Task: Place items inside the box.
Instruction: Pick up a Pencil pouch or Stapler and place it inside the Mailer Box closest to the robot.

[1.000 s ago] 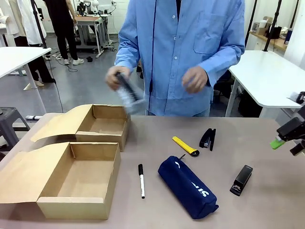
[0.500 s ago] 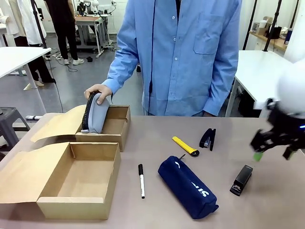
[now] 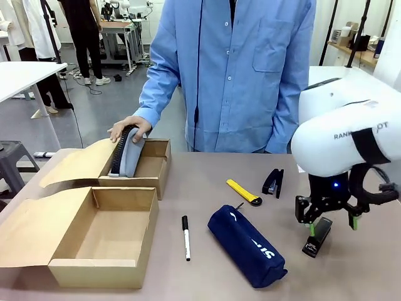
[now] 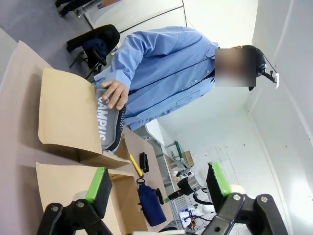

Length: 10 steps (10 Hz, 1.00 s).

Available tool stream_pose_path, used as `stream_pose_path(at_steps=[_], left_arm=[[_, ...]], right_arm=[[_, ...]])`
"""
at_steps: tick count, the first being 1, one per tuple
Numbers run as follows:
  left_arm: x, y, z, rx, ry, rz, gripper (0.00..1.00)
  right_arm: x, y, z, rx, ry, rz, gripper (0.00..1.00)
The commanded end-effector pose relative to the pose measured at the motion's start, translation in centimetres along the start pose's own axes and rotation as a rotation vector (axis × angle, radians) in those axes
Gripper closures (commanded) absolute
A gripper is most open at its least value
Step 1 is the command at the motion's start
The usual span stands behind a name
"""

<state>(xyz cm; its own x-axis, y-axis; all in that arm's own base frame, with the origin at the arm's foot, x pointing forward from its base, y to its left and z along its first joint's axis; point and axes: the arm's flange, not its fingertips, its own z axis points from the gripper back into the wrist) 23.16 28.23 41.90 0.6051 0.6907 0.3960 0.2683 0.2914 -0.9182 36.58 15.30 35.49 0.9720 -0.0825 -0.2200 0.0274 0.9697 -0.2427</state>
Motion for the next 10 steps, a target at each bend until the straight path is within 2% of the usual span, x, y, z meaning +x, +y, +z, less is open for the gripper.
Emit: stream_pose_path(at_steps=[1, 3, 6, 10], left_arm=[[0.1, -0.1, -0.1, -0.022, -0.017, -0.023, 0.0], [0.1, -0.1, -0.1, -0.022, -0.017, -0.023, 0.0], [0.1, -0.1, -0.1, -0.022, -0.017, -0.023, 0.0], [0.1, -0.1, -0.1, -0.022, -0.017, -0.023, 0.0]], right_arm=[[1.0, -2.4, 0.5, 0.272, -0.078, -0.087, 0.0], [1.1, -3.2, -0.3, 0.313, -0.131, -0.08, 0.0], [1.3, -2.2, -0.6, 0.217, -0.176, 0.042, 0.0], [1.2, -2.3, -0.4, 0.21, -0.18, 0.031, 0.0]])
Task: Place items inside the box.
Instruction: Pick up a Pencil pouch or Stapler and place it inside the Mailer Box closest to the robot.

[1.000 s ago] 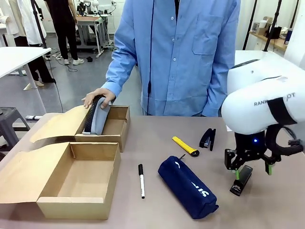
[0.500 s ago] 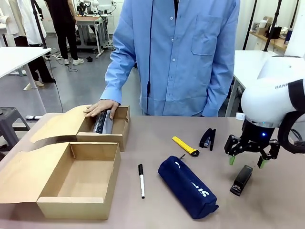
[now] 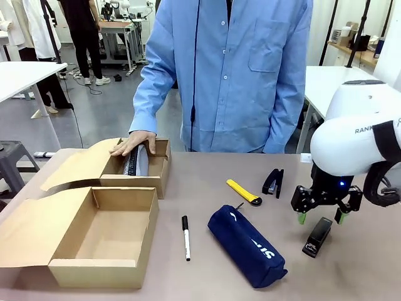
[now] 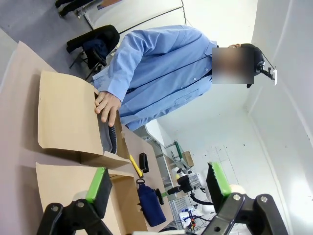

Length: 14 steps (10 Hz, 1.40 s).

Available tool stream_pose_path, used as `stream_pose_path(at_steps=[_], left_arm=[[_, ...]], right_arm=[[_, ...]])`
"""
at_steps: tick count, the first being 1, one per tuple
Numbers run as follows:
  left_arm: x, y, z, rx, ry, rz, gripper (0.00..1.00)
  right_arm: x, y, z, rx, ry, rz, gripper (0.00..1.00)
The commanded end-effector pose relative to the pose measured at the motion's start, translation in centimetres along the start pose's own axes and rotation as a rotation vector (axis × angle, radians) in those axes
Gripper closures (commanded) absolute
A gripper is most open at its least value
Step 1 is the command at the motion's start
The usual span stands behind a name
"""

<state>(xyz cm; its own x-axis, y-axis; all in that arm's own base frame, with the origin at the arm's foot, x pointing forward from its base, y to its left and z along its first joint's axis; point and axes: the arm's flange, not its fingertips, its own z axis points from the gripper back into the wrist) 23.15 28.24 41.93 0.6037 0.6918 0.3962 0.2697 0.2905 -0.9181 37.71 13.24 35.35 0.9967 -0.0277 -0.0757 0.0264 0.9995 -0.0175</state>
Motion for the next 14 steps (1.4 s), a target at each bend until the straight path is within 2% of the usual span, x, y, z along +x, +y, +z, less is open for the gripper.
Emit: stream_pose_path(at_steps=[1, 2, 3, 4, 5, 7, 8, 11, 12, 14], left_arm=[[0.1, -0.1, -0.1, -0.02, -0.015, -0.023, 0.0], [0.1, -0.1, -0.1, -0.02, -0.015, -0.023, 0.0], [0.1, -0.1, -0.1, -0.02, -0.015, -0.023, 0.0], [0.1, -0.1, -0.1, -0.02, -0.015, -0.023, 0.0], [0.1, -0.1, -0.1, -0.02, -0.015, -0.023, 0.0], [0.1, -0.1, -0.1, -0.02, -0.015, -0.023, 0.0], [0.1, -0.1, -0.1, -0.02, -0.015, -0.023, 0.0], [0.1, -0.1, -0.1, -0.02, -0.015, -0.023, 0.0], [0.1, -0.1, -0.1, -0.02, -0.015, -0.023, 0.0], [0.1, -0.1, -0.1, -0.02, -0.015, -0.023, 0.0]], right_arm=[[0.0, -0.2, 0.1, -0.019, -0.013, -0.025, 0.0], [0.8, -0.2, 0.4, 0.043, 0.151, -0.32, 0.0], [1.5, -0.4, 0.8, 0.093, 0.171, -0.619, 0.0], [1.4, -0.7, 1.2, 0.089, 0.107, -0.77, 0.0], [1.4, -0.9, 1.3, 0.113, 0.091, -0.799, 0.0], [1.4, -0.8, 0.7, 0.07, 0.103, -0.756, 0.0], [1.6, -2.0, 1.2, 0.086, 0.124, -0.704, 0.0], [1.6, -1.8, 1.2, 0.083, 0.122, -0.74, 0.0], [2.0, -1.6, -0.2, 0.032, 0.123, -0.743, 0.0], [2.5, -2.0, -3.6, 0.053, 0.161, -0.706, 0.0]])
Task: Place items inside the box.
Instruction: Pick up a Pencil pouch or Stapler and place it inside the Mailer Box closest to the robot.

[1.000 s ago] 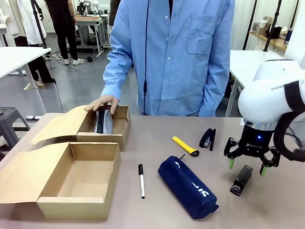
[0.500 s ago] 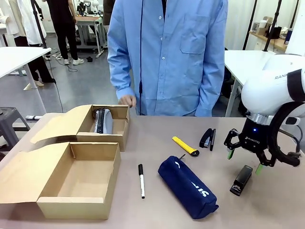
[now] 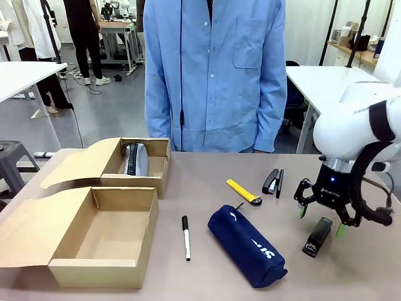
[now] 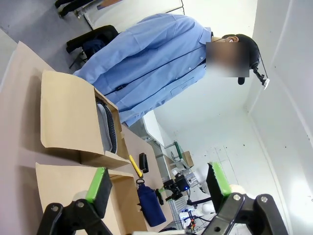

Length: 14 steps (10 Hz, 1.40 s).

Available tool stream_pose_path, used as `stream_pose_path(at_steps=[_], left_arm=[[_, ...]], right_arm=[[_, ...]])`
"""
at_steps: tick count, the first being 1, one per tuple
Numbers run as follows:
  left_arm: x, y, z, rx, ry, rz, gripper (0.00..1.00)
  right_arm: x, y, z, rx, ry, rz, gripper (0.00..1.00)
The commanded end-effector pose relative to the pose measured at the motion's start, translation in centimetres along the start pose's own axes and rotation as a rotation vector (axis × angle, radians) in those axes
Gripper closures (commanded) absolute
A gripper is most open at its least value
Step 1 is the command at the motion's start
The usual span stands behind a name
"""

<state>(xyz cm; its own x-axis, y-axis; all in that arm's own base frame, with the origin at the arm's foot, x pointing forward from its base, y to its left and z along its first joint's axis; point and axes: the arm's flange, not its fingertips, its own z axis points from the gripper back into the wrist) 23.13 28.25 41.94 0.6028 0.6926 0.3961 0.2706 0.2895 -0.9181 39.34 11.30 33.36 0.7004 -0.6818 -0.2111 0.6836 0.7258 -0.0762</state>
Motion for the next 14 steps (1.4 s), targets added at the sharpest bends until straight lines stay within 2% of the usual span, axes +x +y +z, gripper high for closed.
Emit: stream_pose_path(at_steps=[1, 5, 6, 7, 8, 9, 10, 14], left_arm=[[0.1, -0.1, -0.2, -0.019, -0.014, -0.023, 0.0], [0.1, -0.1, -0.2, -0.019, -0.014, -0.023, 0.0], [0.1, -0.1, -0.2, -0.019, -0.014, -0.023, 0.0], [0.1, -0.1, -0.2, -0.019, -0.014, -0.023, 0.0], [0.1, -0.1, -0.2, -0.019, -0.014, -0.023, 0.0], [0.1, -0.1, -0.2, -0.019, -0.014, -0.023, 0.0], [0.1, -0.1, -0.2, -0.019, -0.014, -0.023, 0.0], [0.1, -0.1, -0.2, -0.019, -0.014, -0.023, 0.0]], right_arm=[[0.8, 0.2, -2.1, 0.005, 0.003, 0.036, 0.0], [1.1, 0.2, -3.5, 0.033, -0.007, 0.051, 0.0], [1.1, 0.1, -3.6, 0.015, -0.024, 0.048, 0.6], [1.0, 0.2, -3.6, 0.022, -0.018, 0.056, 0.6], [1.0, 0.2, -3.6, 0.023, -0.016, 0.062, 1.0], [0.9, 0.2, -3.6, 0.016, -0.018, 0.064, 0.64], [0.9, 0.3, -3.6, 0.014, -0.015, 0.063, 1.0], [0.5, 0.4, -3.0, -0.019, -0.015, 0.079, 1.0]])
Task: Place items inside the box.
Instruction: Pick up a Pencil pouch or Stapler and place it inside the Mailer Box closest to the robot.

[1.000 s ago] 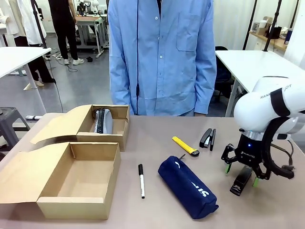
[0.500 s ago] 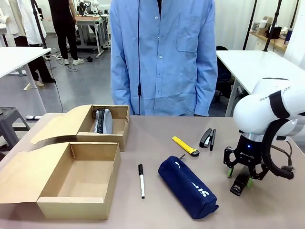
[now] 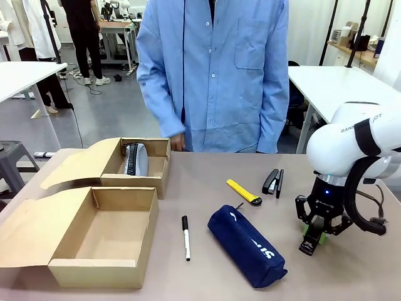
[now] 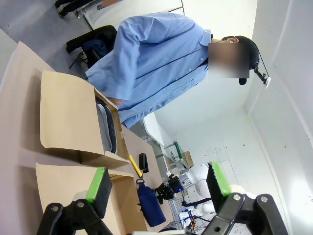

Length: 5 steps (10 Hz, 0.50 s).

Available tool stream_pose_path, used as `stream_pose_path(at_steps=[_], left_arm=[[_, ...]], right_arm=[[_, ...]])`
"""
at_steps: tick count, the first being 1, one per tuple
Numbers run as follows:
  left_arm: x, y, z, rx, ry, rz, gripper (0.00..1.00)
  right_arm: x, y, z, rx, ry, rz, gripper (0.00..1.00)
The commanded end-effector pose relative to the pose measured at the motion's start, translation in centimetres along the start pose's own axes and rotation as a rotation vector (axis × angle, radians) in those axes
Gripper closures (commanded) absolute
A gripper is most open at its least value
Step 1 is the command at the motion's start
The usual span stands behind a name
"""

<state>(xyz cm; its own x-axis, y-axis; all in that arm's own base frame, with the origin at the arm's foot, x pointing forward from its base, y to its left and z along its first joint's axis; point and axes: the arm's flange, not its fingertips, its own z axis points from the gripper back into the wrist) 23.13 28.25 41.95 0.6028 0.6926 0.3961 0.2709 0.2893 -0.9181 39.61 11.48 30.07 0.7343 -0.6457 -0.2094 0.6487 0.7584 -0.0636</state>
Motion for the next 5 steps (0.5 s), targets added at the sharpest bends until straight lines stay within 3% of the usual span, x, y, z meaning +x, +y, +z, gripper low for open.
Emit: stream_pose_path(at_steps=[1, 5], left_arm=[[0.1, -0.1, -0.2, -0.019, -0.014, -0.023, 0.0], [0.1, -0.1, -0.2, -0.019, -0.014, -0.023, 0.0]], right_arm=[[-0.7, -0.3, 0.9, -0.025, -0.017, 0.049, 1.0], [-8.6, -5.3, 12.0, -0.058, 0.081, 0.354, 1.0]])
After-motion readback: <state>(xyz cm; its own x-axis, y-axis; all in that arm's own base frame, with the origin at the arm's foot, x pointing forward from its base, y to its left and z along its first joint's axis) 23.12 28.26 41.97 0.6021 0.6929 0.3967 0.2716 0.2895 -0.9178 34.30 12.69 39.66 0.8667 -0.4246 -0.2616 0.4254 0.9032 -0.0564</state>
